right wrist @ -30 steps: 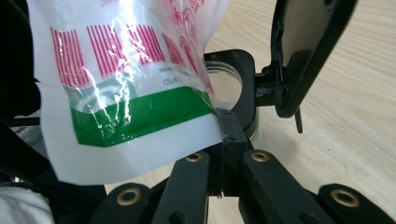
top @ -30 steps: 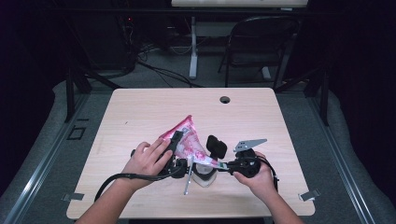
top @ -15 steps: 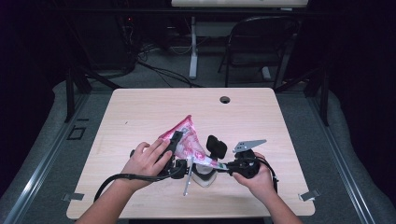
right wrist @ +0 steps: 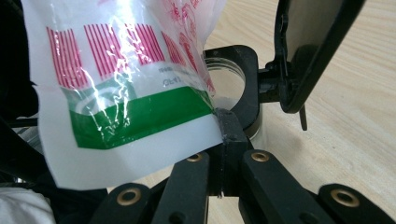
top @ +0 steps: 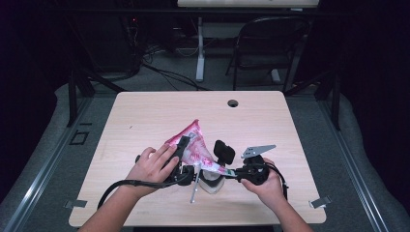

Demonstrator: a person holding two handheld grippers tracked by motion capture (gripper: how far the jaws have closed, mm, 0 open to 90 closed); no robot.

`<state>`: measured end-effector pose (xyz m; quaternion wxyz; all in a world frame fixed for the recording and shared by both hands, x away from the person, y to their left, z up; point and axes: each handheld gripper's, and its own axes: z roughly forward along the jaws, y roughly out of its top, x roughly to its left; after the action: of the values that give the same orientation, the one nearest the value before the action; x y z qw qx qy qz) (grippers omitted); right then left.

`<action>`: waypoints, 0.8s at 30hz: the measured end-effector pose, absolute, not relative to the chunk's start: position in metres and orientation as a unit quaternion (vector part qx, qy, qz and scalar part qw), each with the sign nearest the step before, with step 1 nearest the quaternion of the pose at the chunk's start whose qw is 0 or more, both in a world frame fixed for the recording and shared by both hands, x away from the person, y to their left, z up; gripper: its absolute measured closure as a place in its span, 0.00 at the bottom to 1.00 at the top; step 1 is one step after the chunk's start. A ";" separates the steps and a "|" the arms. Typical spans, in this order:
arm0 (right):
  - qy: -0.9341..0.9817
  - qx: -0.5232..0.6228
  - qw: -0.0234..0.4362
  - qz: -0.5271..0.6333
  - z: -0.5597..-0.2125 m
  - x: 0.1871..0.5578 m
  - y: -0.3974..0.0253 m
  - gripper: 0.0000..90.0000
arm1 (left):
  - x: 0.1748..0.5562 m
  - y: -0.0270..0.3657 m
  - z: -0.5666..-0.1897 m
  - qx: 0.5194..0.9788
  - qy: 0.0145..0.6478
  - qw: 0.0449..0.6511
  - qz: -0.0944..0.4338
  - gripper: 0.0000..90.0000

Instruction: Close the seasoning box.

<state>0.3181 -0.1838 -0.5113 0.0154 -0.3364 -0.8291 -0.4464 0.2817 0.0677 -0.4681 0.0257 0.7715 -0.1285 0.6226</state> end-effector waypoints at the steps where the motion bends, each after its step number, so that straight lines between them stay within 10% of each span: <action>1: -0.830 -0.335 0.016 -0.446 -0.511 0.318 -0.184 1.00 | 0.282 0.068 -0.468 0.771 -0.129 0.026 0.623 0.71; 24: -0.828 -0.338 0.017 -0.447 -0.513 0.319 -0.186 1.00 | 0.281 0.065 -0.466 0.768 -0.135 0.023 0.626 0.71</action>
<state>0.3191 -0.1861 -0.5130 0.0171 -0.3382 -0.8277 -0.4474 0.2815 0.0647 -0.4658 0.0234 0.7676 -0.1349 0.6261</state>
